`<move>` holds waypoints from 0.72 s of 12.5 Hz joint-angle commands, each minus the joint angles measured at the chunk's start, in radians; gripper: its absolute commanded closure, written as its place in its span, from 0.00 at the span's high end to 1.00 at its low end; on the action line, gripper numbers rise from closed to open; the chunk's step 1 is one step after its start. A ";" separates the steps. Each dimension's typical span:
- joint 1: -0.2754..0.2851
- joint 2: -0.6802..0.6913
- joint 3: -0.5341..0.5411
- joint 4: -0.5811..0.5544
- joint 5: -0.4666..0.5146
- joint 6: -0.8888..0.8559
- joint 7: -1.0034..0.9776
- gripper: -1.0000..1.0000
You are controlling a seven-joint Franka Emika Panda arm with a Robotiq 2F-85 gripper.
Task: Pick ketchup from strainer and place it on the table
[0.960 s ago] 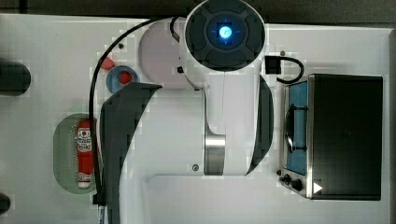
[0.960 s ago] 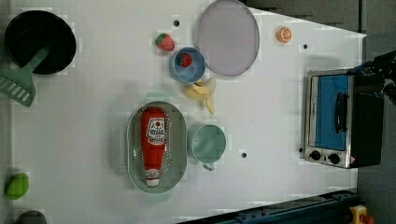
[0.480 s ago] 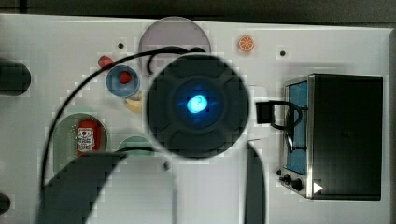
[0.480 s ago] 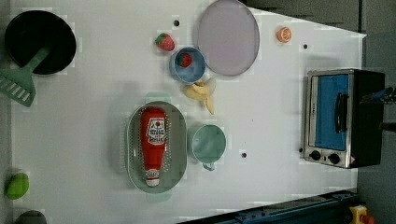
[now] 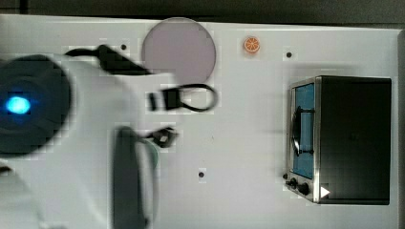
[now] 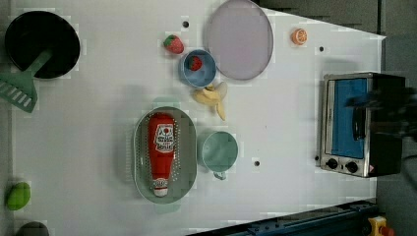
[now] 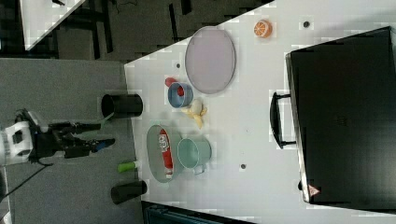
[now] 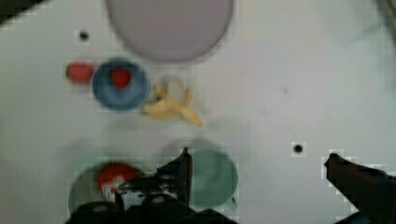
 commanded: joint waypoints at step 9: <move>0.032 0.203 0.385 -0.236 0.004 0.423 0.073 1.00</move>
